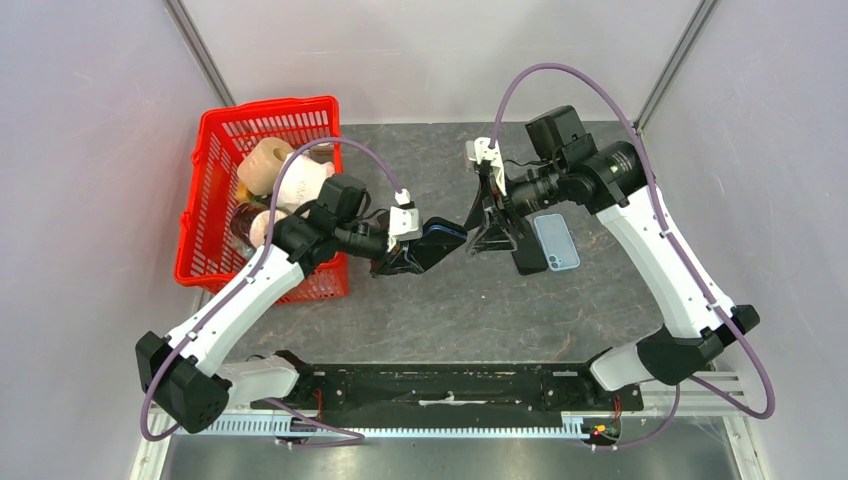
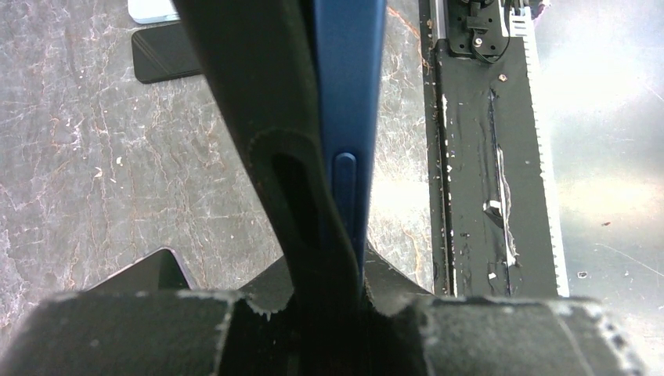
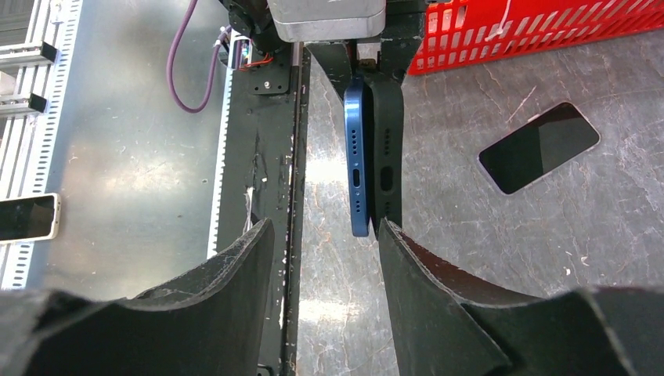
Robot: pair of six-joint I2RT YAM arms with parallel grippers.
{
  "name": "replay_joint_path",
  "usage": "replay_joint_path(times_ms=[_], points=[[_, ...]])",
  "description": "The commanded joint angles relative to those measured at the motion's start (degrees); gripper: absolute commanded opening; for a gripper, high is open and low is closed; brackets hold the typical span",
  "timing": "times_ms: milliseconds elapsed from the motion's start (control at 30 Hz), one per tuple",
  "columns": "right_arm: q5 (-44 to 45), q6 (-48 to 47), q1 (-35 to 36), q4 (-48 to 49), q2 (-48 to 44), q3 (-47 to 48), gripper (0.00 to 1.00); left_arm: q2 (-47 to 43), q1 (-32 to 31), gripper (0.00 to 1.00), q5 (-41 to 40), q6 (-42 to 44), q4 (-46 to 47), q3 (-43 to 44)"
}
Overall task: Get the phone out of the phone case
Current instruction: Remove the phone case from the phone.
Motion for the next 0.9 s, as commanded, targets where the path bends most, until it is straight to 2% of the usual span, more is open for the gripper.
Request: replay_joint_path(times_ms=[0, 867], points=[[-1.66, 1.17, 0.46, 2.05, 0.42, 1.94, 0.59, -1.38, 0.1, 0.02, 2.95, -2.17, 4.6, 0.55], [-2.97, 1.35, 0.85, 1.69, -0.72, 1.45, 0.58, -0.5, 0.1, 0.02, 0.74, -2.41, 4.95, 0.78]])
